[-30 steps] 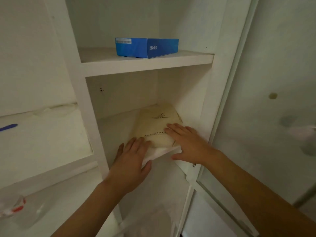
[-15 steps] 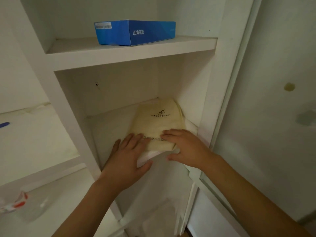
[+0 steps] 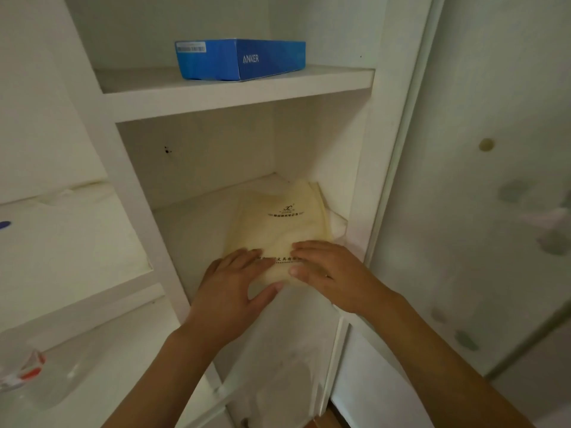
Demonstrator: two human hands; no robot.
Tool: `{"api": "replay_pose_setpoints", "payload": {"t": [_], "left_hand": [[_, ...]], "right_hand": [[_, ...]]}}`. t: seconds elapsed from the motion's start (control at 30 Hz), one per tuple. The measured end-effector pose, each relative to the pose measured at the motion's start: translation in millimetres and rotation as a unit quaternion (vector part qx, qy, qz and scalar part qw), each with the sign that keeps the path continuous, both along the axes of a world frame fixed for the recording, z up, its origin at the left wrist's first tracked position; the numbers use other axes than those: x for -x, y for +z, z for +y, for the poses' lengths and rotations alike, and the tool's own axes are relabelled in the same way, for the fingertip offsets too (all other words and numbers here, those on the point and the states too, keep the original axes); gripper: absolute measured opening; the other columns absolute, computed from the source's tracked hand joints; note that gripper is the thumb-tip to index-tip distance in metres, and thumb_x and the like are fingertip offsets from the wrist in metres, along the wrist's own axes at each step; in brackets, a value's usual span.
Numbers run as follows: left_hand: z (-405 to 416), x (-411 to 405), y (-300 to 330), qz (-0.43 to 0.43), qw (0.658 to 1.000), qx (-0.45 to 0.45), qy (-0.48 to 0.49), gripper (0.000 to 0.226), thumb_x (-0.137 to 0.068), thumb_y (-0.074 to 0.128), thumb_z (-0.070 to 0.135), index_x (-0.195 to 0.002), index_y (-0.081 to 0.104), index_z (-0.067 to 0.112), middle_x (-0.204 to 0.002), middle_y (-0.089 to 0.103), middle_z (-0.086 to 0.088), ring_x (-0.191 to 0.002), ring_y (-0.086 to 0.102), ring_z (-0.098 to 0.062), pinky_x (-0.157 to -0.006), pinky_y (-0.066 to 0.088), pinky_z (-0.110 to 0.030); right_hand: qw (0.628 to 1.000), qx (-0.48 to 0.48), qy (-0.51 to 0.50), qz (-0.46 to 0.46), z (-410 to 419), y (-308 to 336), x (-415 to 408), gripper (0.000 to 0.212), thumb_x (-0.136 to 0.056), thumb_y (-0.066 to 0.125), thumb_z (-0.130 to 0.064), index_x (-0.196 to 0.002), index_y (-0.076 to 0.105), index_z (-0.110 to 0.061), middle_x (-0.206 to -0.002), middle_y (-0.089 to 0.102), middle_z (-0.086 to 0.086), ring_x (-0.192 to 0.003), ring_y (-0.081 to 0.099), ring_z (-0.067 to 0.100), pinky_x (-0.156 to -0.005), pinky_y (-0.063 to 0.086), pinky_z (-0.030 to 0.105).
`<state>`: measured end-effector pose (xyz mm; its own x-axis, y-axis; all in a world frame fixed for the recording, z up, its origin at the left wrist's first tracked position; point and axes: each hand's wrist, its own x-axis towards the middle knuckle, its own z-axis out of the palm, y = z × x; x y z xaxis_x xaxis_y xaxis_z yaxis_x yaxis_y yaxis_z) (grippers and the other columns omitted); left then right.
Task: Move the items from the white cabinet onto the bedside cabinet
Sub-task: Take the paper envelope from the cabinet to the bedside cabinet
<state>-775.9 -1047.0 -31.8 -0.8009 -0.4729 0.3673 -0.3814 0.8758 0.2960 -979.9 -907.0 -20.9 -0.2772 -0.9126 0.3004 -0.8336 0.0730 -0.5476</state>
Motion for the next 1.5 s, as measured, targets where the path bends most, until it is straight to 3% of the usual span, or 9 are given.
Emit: {"api": "replay_pose_setpoints", "payload": {"t": [0.2,0.5,0.63,0.9,1.07,1.2,1.3,1.37,1.5], "left_hand": [[18.4,-15.0,-0.5,0.039,0.999,-0.009,0.005,0.064,-0.095,0.031,0.079,-0.135,0.063,0.041,-0.143,0.058,0.015,-0.137,0.049,-0.014,-0.114,0.040,-0.046],[42.6,-33.8,2.0,0.043,0.999,-0.006,0.023,0.048,-0.095,0.044,0.065,-0.130,0.067,0.041,-0.134,0.061,0.020,-0.124,0.051,-0.007,-0.107,0.043,-0.042],[38.9,-35.1,9.8,0.039,0.999,-0.022,0.006,0.044,-0.096,0.045,0.062,-0.129,0.067,0.042,-0.130,0.060,0.024,-0.122,0.050,-0.005,-0.105,0.043,-0.041],[35.2,-38.6,14.9,0.026,0.999,-0.038,-0.025,0.046,-0.096,0.044,0.063,-0.127,0.068,0.041,-0.133,0.057,0.023,-0.128,0.046,-0.002,-0.106,0.043,-0.042],[24.6,-33.3,19.8,0.050,0.995,-0.081,0.025,0.055,-0.090,0.044,0.067,-0.130,0.066,0.036,-0.141,0.053,0.013,-0.134,0.042,-0.011,-0.112,0.042,-0.042],[18.3,-23.3,15.7,0.008,0.994,-0.068,0.083,0.073,-0.087,0.035,0.071,-0.143,0.054,0.029,-0.156,0.038,0.001,-0.143,0.036,-0.024,-0.118,0.036,-0.044],[22.1,-17.9,6.8,-0.022,0.996,-0.037,0.083,0.076,-0.089,0.030,0.071,-0.147,0.049,0.026,-0.160,0.035,-0.003,-0.145,0.036,-0.030,-0.121,0.030,-0.047],[26.6,-17.5,1.2,-0.018,0.997,-0.039,0.071,0.076,-0.089,0.031,0.071,-0.148,0.050,0.026,-0.159,0.038,-0.001,-0.147,0.033,-0.031,-0.123,0.027,-0.048],[31.2,-19.8,3.0,0.039,0.993,-0.100,0.056,0.072,-0.088,0.039,0.070,-0.141,0.059,0.026,-0.155,0.044,0.006,-0.145,0.035,-0.021,-0.122,0.033,-0.044]], "right_hand": [[0.988,0.048,-0.142,-0.048,-1.8,16.1,11.4,0.054,-0.099,0.057,-0.056,-0.136,0.061,-0.018,-0.140,0.050,-0.007,-0.130,0.045,0.014,-0.111,0.044,0.044],[0.981,0.006,-0.164,-0.102,-6.2,5.3,-11.8,0.080,-0.095,0.064,-0.055,-0.159,0.025,-0.025,-0.152,0.035,0.000,-0.132,0.049,0.021,-0.102,0.045,0.034],[0.977,0.013,-0.182,-0.111,-11.2,6.9,-15.2,0.082,-0.093,0.066,-0.056,-0.158,0.028,-0.023,-0.153,0.035,0.002,-0.133,0.049,0.025,-0.106,0.045,0.039],[0.969,0.007,-0.215,-0.122,-20.7,5.9,-19.6,0.090,-0.083,0.076,-0.058,-0.153,0.032,-0.022,-0.138,0.041,0.005,-0.120,0.056,0.031,-0.097,0.052,0.049],[0.958,0.011,-0.213,-0.190,-20.6,-0.5,-19.2,0.101,-0.065,0.073,-0.077,-0.146,0.035,-0.031,-0.134,0.058,-0.001,-0.122,0.058,0.027,-0.097,0.053,0.053],[0.951,0.038,-0.198,-0.234,-20.8,-3.1,-20.3,0.078,-0.076,0.084,-0.054,-0.134,0.037,-0.032,-0.127,0.060,-0.005,-0.116,0.061,0.021,-0.094,0.056,0.047],[0.944,0.045,-0.191,-0.265,-21.1,-4.5,-21.3,0.065,-0.081,0.085,-0.045,-0.126,0.039,-0.034,-0.121,0.061,-0.008,-0.111,0.063,0.017,-0.086,0.055,0.034],[0.942,0.051,-0.191,-0.271,-20.8,-5.5,-21.3,0.063,-0.081,0.085,-0.043,-0.129,0.046,-0.029,-0.119,0.063,-0.009,-0.110,0.064,0.015,-0.085,0.054,0.030],[0.939,0.067,-0.209,-0.265,-16.3,-8.1,-20.0,0.075,-0.075,0.089,-0.043,-0.137,0.051,-0.024,-0.121,0.065,-0.009,-0.110,0.065,0.014,-0.093,0.057,0.040]]}}
